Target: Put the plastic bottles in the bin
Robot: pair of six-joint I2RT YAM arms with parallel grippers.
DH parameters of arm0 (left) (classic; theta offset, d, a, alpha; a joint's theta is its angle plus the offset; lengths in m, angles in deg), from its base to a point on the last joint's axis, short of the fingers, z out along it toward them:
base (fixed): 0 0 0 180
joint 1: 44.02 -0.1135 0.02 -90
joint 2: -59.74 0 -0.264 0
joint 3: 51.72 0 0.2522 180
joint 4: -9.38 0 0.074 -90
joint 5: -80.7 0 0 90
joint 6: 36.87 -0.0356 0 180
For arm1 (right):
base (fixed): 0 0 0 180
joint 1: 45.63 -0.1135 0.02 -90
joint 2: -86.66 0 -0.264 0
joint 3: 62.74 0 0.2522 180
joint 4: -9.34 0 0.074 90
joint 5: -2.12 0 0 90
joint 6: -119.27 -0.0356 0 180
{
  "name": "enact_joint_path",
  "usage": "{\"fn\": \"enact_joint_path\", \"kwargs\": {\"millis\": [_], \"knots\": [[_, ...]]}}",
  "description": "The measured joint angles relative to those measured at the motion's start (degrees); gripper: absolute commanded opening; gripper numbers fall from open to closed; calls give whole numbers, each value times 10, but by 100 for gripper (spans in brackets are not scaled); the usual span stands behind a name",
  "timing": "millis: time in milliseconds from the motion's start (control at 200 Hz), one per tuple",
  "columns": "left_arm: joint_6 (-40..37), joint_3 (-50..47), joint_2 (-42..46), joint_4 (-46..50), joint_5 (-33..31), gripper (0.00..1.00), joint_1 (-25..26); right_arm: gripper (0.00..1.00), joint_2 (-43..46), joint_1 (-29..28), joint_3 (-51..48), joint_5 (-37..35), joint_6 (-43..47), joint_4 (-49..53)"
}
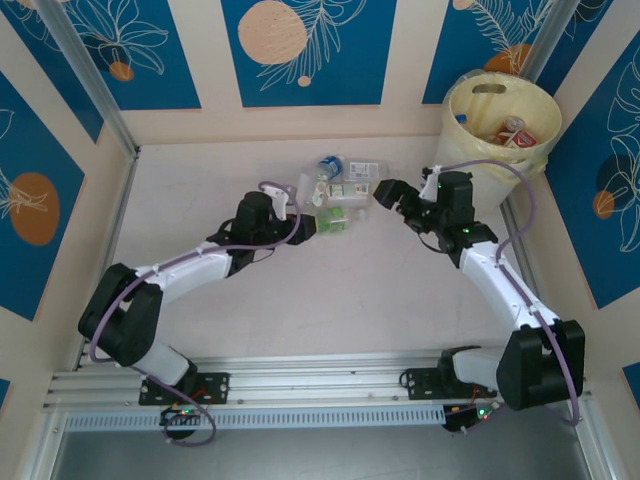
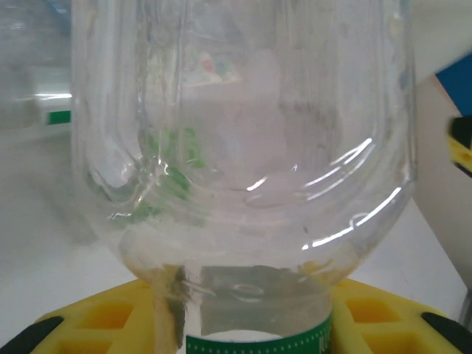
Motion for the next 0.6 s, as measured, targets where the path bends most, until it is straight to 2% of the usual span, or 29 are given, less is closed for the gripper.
{"fn": "enact_joint_path", "kwargs": {"millis": [265,445,600], "knots": [[-92,23,0,25,-33,0,81,100,-73,-73,18,40,-23,-83],[-127,23,1,29,-33,0,90,100,-122,-94,50,58,-31,-123],[-132,23,1,29,-37,0,91,96,-145,-110,72,36,-31,-122]]}}
